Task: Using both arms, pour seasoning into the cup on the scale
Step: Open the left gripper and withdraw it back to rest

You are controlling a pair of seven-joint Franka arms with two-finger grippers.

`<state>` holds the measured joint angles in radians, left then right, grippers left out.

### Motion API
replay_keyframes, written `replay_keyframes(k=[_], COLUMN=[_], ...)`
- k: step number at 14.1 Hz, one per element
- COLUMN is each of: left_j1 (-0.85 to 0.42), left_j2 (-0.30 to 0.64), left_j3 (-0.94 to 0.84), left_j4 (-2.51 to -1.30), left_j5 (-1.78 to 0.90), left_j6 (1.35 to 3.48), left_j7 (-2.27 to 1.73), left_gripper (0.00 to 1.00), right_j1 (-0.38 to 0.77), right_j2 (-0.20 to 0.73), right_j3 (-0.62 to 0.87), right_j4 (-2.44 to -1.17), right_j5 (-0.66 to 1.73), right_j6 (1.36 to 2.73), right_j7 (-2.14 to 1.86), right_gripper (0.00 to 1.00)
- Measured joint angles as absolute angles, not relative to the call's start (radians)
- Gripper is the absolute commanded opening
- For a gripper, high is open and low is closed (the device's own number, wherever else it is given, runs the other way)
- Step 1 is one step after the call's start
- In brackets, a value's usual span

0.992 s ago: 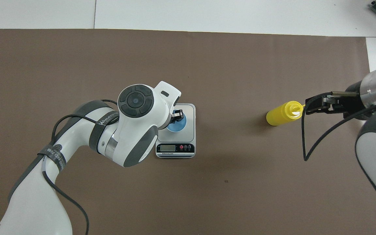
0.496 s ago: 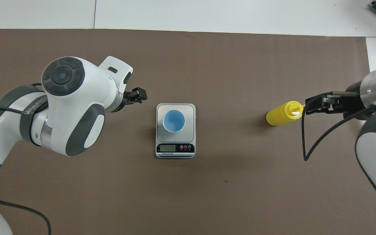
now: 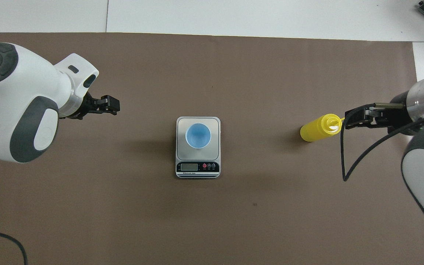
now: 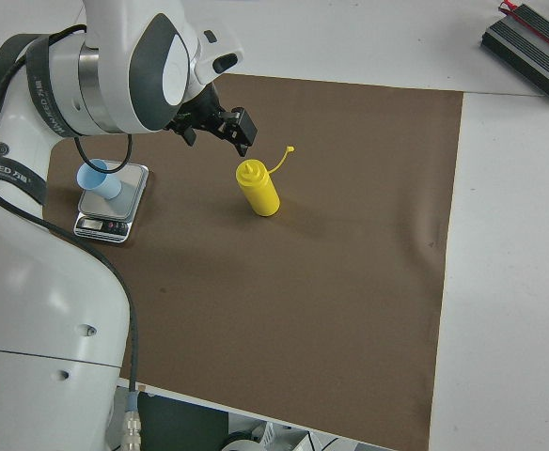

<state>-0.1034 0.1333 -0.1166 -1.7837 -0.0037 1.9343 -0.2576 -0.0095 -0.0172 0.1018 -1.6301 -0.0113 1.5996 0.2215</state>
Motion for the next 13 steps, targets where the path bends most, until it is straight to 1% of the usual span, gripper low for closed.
replay_keyframes(k=[4,8,10,13], left_j1=[-0.011,0.047,0.049,0.048], left_j2=[0.072,-0.002,-0.029,-0.032], left_j3=[-0.116,-0.116,-0.121,-0.131], left_j4=[-1.783,-1.777,-1.747,-1.65], left_j5=[-0.004,-0.004,-0.004,-0.005], left_j6=[1.862,1.815,1.763,1.658], left_j7=[-0.041,0.096,0.103,0.099], left_gripper=[1.0,1.0,1.0,1.0], right_j1=[-0.078,-0.152,-0.204,-0.297], right_j2=[-0.017,-0.009,0.012,0.067], right_j3=[0.096,0.094,0.093,0.09], right_j4=[-1.63,-1.636,-1.641,-1.648], right_j5=[0.003,0.1,0.145,0.244], right_j6=[1.606,1.625,1.638,1.648], right_j7=[0.317,0.507,0.548,0.624], right_gripper=[1.0,1.0,1.0,1.0])
